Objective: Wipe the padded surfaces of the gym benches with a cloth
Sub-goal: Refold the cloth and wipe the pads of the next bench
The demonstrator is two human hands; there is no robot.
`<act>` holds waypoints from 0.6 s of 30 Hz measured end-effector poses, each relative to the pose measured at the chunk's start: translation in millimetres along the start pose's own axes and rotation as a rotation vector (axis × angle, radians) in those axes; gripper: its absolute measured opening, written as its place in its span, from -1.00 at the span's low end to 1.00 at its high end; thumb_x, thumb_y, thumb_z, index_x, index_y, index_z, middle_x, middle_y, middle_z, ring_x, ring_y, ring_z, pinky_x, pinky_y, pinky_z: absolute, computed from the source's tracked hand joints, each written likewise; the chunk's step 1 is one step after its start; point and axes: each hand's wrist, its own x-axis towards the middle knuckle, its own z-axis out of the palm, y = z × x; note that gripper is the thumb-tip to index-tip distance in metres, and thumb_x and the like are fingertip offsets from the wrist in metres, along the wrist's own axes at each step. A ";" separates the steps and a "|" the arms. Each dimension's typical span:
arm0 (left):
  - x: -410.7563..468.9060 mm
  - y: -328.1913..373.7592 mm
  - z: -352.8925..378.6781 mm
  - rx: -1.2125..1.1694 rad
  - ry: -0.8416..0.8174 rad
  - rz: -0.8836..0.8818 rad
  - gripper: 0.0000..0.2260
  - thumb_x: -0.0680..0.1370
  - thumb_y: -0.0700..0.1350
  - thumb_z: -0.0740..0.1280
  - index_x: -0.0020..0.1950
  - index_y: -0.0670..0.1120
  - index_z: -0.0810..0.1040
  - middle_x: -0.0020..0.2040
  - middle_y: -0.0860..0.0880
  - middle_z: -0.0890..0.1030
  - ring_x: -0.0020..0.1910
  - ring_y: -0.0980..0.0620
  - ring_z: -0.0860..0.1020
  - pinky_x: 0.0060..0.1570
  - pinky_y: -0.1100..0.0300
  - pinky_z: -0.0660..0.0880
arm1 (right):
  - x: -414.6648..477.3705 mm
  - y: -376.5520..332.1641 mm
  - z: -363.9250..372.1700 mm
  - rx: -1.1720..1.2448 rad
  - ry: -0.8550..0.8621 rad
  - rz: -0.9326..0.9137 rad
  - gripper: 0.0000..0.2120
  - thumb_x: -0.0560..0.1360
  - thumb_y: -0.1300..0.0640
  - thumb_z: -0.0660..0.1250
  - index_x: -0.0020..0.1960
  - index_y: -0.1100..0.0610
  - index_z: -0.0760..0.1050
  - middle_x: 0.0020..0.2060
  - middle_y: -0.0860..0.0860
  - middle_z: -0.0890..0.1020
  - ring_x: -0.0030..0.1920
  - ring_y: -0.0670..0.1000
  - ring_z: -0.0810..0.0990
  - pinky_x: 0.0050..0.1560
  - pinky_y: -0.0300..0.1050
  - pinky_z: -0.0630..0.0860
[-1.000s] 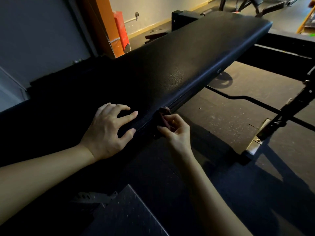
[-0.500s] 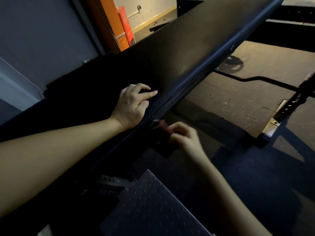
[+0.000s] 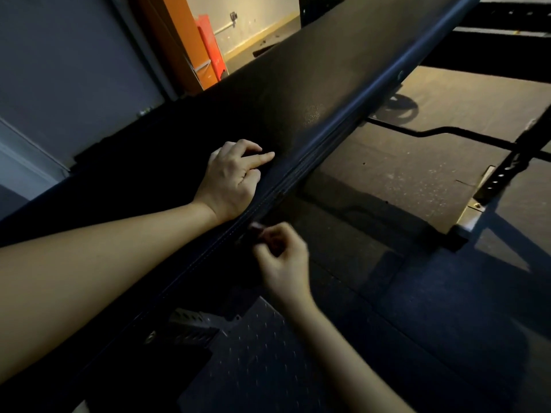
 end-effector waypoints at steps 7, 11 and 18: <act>-0.4 1.3 0.3 0.003 0.014 0.006 -0.56 0.54 -0.09 0.16 0.36 0.05 0.63 0.30 0.05 0.54 0.30 0.01 0.42 0.39 0.09 0.17 | 39.0 -10.8 0.1 0.052 0.245 0.008 -0.90 0.56 0.31 0.36 -0.06 0.14 0.53 -0.24 -0.08 0.60 -0.25 -0.16 0.59 -0.24 -0.28 0.50; -0.4 0.1 0.3 -0.001 0.023 0.014 -0.56 0.53 -0.09 0.17 0.36 0.05 0.63 0.30 0.05 0.54 0.29 0.01 0.43 0.39 0.05 0.21 | 9.3 -8.3 7.2 -0.032 0.030 -0.030 -0.88 0.52 0.32 0.37 -0.11 0.12 0.55 -0.28 -0.10 0.60 -0.27 -0.16 0.56 -0.23 -0.31 0.46; 0.0 -2.5 2.7 0.008 0.026 0.024 -0.55 0.52 -0.10 0.18 0.36 0.05 0.63 0.29 0.05 0.54 0.28 0.01 0.43 0.40 0.00 0.27 | 88.1 -29.1 -20.9 0.086 0.416 0.143 -0.92 0.61 0.23 0.33 0.09 0.10 0.50 -0.13 -0.11 0.60 -0.03 -0.10 0.65 0.04 -0.14 0.63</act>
